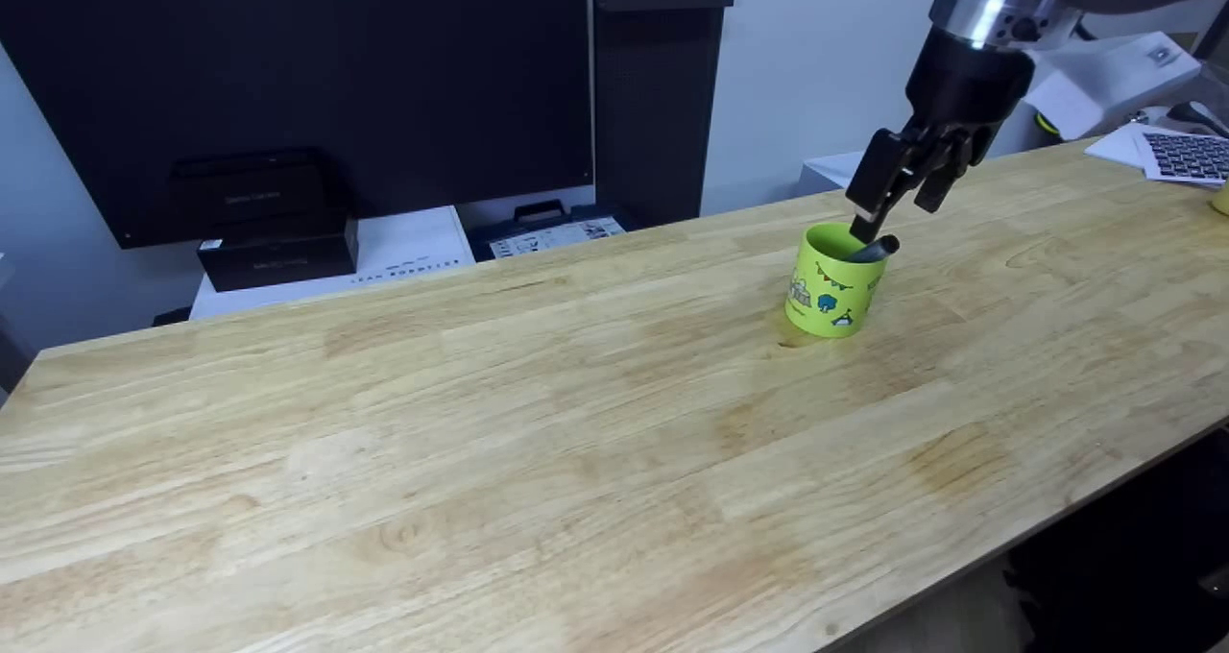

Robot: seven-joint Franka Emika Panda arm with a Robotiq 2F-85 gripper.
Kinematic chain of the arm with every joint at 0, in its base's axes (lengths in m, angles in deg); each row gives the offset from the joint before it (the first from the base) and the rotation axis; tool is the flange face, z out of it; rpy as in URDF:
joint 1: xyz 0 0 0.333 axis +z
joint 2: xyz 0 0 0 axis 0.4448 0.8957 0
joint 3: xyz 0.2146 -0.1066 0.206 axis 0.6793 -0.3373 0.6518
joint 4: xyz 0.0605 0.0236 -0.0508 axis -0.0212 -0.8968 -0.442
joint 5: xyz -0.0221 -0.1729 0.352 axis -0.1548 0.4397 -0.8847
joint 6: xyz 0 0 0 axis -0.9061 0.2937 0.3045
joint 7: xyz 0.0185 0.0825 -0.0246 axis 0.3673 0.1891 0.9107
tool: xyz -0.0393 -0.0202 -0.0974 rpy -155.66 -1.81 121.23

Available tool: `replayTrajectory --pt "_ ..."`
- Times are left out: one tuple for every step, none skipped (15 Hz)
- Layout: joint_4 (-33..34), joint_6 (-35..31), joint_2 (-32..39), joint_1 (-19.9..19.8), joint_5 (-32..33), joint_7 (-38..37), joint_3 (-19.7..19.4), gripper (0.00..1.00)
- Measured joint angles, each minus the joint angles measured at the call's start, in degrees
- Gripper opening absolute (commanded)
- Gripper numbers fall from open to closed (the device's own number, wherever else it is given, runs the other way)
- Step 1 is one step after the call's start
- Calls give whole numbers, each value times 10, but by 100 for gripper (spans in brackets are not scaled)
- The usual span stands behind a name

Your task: Take the black marker out of the yellow mug

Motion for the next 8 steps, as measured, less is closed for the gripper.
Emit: replayTrajectory --pt "1 0 3 0 0 0 0 100" --pt "2 0 6 0 0 0 0 100" --pt "3 0 9 -1 0 0 0 100" --pt "4 0 13 -1 0 0 0 100" --pt "5 0 16 -2 0 1 0 80" --pt "6 0 20 -3 0 1 0 75" --pt "7 0 23 -4 0 1 0 67" --pt "8 0 25 -4 0 1 0 60"
